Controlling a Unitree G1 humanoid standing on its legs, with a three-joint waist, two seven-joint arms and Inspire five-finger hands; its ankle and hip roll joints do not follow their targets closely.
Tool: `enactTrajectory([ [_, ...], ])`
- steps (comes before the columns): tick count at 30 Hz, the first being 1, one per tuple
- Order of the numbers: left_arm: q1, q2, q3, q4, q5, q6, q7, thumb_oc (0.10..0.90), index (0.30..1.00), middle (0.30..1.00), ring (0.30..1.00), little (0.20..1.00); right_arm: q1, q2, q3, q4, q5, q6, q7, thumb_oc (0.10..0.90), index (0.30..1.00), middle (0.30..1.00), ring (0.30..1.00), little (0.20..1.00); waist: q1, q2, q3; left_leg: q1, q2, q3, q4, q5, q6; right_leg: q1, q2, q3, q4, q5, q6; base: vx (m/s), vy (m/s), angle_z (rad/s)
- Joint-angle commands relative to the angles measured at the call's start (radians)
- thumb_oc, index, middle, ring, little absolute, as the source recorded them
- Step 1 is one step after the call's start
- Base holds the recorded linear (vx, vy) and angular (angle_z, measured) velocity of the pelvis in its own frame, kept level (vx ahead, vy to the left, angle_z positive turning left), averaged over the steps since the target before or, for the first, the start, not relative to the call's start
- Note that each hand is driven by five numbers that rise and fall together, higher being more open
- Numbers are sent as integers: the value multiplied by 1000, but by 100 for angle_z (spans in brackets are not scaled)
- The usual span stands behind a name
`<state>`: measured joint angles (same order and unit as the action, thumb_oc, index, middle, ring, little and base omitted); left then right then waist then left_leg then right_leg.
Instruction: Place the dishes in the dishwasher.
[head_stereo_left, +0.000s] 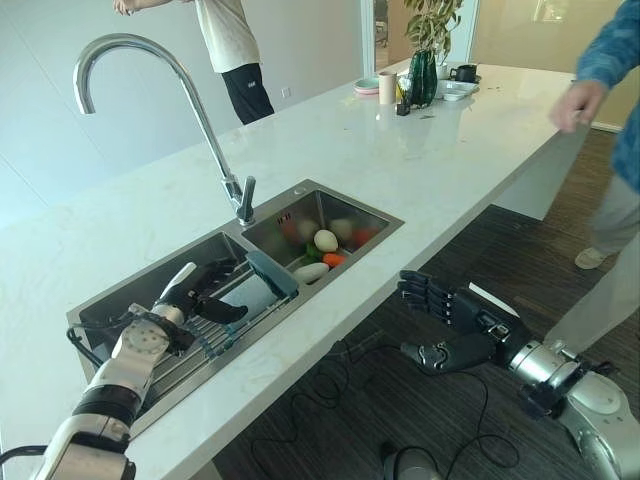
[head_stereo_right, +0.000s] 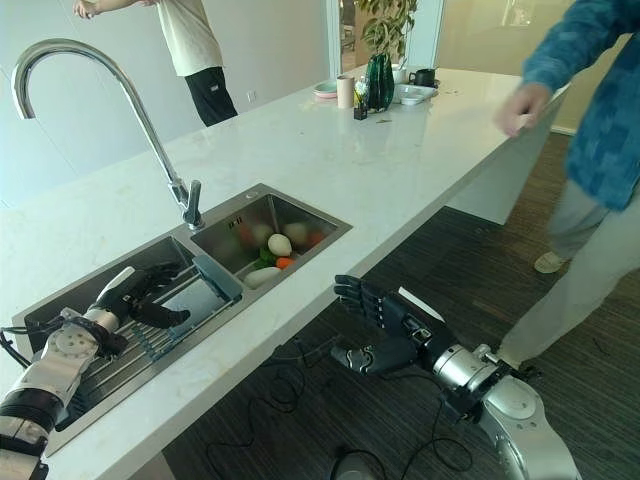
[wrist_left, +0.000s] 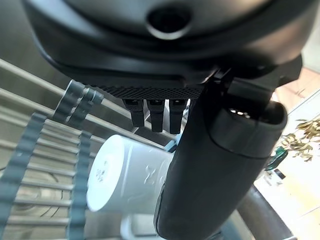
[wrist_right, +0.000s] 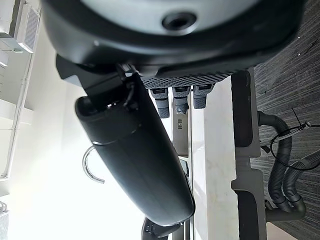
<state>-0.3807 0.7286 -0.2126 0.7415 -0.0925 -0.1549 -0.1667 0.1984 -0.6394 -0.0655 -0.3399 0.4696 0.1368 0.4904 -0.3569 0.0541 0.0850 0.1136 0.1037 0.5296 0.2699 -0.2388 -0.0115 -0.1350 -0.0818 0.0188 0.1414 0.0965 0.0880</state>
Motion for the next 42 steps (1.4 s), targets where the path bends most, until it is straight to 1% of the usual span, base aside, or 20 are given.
enactTrajectory([
  [1, -95, 38, 37, -49, 5, -30, 16, 800, 900, 900, 900, 900, -83, -21, -82, -85, -2, -97, -9, 800, 900, 900, 900, 900, 18, 15, 4, -13, -6, -80, 30, -123, 39, -19, -21, -38, 159, -235, 104, 0, 0, 0],
  [8, -78, 10, 16, 16, 47, 65, -32, 800, 900, 900, 900, 900, -78, -32, -85, -92, -9, -86, -15, 800, 900, 900, 900, 900, 12, 10, 11, -10, -7, -73, 30, -121, 42, -26, -22, -40, 159, -225, 107, -3, -2, -1],
  [9, -77, -2, 18, 46, 76, 122, -28, 800, 900, 900, 900, 900, -81, -32, -85, -87, -11, -85, -15, 800, 900, 900, 900, 900, 11, 9, 10, -9, -7, -71, 30, -122, 43, -27, -21, -40, 159, -223, 107, 0, 0, 0],
  [10, -77, -9, 18, 65, 87, 142, -21, 800, 900, 900, 900, 900, -82, -30, -82, -92, -14, -80, -17, 800, 900, 900, 900, 900, 10, 8, 10, -9, -7, -70, 30, -122, 43, -28, -21, -40, 159, -223, 108, 0, 0, 0],
  [11, -77, -9, 18, 66, 87, 143, -21, 800, 900, 900, 900, 900, -82, -30, -82, -93, -14, -79, -17, 800, 900, 900, 900, 900, 10, 8, 10, -9, -7, -70, 30, -122, 43, -28, -21, -40, 159, -223, 108, 0, 0, 0],
  [12, -77, -16, 20, 93, 96, 166, -17, 800, 900, 900, 900, 900, -83, -29, -78, -99, -18, -72, -20, 800, 900, 900, 900, 900, 10, 8, 11, -9, -7, -69, 30, -121, 43, -28, -21, -39, 159, -222, 108, 0, 0, 0],
  [13, -77, -21, 24, 115, 109, 189, -6, 700, 749, 749, 749, 749, -85, -28, -75, -100, -22, -67, -22, 800, 900, 900, 900, 900, 10, 7, 10, -8, -8, -69, 30, -120, 44, -28, -21, -40, 159, -222, 108, 0, 0, 0],
  [14, -77, -27, 25, 137, 120, 216, 4, 588, 582, 582, 582, 582, -86, -25, -71, -102, -28, -63, -22, 800, 900, 900, 900, 900, 9, 7, 10, -7, -8, -68, 30, -120, 44, -27, -22, -40, 159, -221, 109, 0, 0, 0],
  [15, -76, -41, 29, 191, 139, 244, 25, 400, 300, 300, 300, 300, -90, -25, -64, -109, -33, -52, -25, 800, 900, 900, 900, 900, 7, 4, 11, -5, -8, -65, 30, -118, 43, -27, -23, -42, 159, -220, 109, 0, 0, 0],
  [16, -76, -42, 29, 201, 143, 243, 28, 400, 300, 300, 300, 300, -92, -25, -62, -110, -33, -49, -27, 800, 900, 900, 900, 900, 6, 3, 12, -5, -7, -65, 30, -118, 43, -28, -23, -42, 159, -220, 109, -16, -34, -4],
  [18, -86, -36, 32, 225, 160, 208, 54, 400, 300, 300, 300, 300, -92, -29, -57, -115, -28, -39, -34, 800, 900, 900, 900, 900, 5, -2, 11, -6, -6, -64, 30, -116, 41, -29, -24, -43, 159, -219, 110, -27, -36, -4],
  [20, -86, -13, 33, 203, 159, 153, 75, 400, 300, 300, 300, 300, -78, -26, -60, -118, -30, -48, -33, 800, 900, 900, 900, 900, 8, -2, 13, -5, -7, -64, 30, -114, 40, -29, -27, -48, 159, -216, 111, -57, -13, -3],
  [21, -90, -5, 33, 162, 155, 131, 98, 400, 300, 300, 300, 300, -74, -20, -57, -111, -33, -62, -30, 800, 900, 900, 900, 900, 13, -2, 16, -6, -8, -69, 30, -115, 39, -27, -29, -52, 159, -216, 112, -56, 5, 0],
  [31, -108, 37, 18, 6, 155, 67, 151, 400, 300, 300, 300, 300, -84, -22, -38, -91, -31, -84, -56, 800, 900, 900, 900, 900, 47, 2, 16, -21, -11, -102, 30, -110, 30, -14, -44, -81, 159, -225, 111, -53, 5, 11],
  [33, -96, 47, 16, -62, 165, 36, 166, 400, 300, 300, 300, 300, -87, -20, -32, -84, -39, -90, -66, 800, 900, 900, 900, 900, 63, 4, 13, -27, -13, -117, 30, -108, 26, -8, -50, -94, 159, -230, 109, -49, 5, 16],
  [36, -84, 56, 19, -105, 148, 25, 179, 400, 300, 300, 300, 300, -92, -20, -28, -80, -40, -93, -75, 800, 900, 900, 900, 900, 73, 4, 11, -32, -13, -127, 30, -106, 24, -3, -53, -103, 159, -235, 107, -33, 6, 13],
  [39, -63, 57, 38, -173, 126, 23, 207, 400, 300, 300, 300, 300, -103, -12, -19, -73, -49, -94, -83, 800, 900, 900, 900, 900, 93, 5, 8, -40, -14, -144, 30, -103, 19, 3, -58, -116, 159, -241, 105, -28, 10, 11],
  [40, -59, 52, 42, -186, 123, 23, 216, 466, 399, 399, 399, 399, -104, -10, -17, -73, -51, -94, -85, 800, 900, 900, 900, 900, 97, 5, 7, -42, -13, -147, 30, -103, 18, 5, -61, -120, 159, -243, 105, -34, 1, 11],
  [41, -46, 44, 59, -219, 105, 19, 225, 800, 900, 900, 900, 900, -107, -2, -12, -71, -58, -93, -91, 800, 900, 900, 900, 900, 108, 3, 6, -45, -11, -153, 30, -100, 15, 11, -64, -131, 159, -248, 103, -30, -4, 13],
  [42, -39, 37, 67, -236, 103, 18, 225, 800, 900, 900, 900, 900, -109, 1, -8, -70, -63, -93, -97, 800, 900, 900, 900, 900, 114, 2, 4, -48, -11, -157, 30, -99, 13, 13, -66, -136, 159, -250, 102, -34, -4, 11],
])
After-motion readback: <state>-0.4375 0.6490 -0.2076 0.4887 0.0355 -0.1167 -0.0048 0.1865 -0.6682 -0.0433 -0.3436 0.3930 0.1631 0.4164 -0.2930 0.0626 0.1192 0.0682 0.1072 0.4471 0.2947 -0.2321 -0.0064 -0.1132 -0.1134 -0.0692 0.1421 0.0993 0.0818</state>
